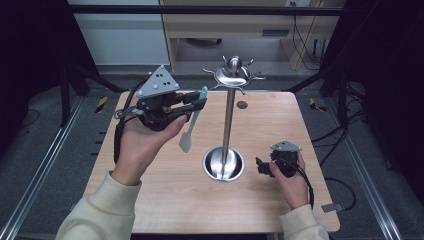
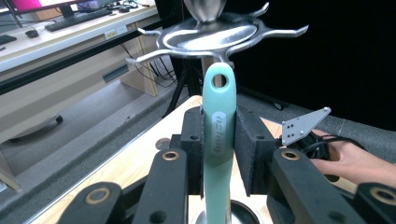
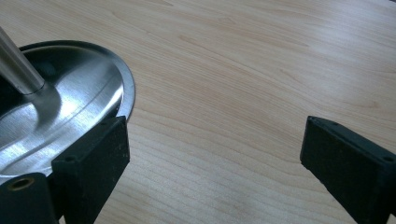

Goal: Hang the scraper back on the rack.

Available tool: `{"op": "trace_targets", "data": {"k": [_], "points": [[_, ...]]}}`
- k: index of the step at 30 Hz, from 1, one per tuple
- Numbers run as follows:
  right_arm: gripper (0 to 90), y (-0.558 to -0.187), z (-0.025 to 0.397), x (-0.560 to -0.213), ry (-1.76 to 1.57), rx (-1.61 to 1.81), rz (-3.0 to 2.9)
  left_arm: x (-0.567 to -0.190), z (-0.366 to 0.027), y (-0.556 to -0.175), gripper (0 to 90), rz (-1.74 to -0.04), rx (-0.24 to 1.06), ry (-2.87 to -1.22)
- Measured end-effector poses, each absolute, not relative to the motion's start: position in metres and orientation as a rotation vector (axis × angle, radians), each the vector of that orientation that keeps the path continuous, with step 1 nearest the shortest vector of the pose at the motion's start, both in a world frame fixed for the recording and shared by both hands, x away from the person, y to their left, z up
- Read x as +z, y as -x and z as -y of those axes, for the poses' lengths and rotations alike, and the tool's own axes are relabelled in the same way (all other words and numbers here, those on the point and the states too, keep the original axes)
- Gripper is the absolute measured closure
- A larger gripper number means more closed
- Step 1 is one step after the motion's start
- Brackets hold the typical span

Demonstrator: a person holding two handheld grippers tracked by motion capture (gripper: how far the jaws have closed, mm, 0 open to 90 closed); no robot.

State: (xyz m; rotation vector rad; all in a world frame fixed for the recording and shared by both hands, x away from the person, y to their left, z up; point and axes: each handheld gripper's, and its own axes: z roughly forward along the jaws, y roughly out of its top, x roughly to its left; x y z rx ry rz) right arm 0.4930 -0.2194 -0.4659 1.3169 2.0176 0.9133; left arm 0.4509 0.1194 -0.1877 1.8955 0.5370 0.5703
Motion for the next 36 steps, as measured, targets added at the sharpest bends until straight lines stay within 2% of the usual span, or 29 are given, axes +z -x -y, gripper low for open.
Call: {"op": "trace_targets", "data": {"k": [36], "points": [[8.5, -0.493, 0.221, -0.466, -1.311, 0.916, -2.021, -0.188, -0.100, -0.463, 74.0, -0.538, 0.559, -1.927]]}}
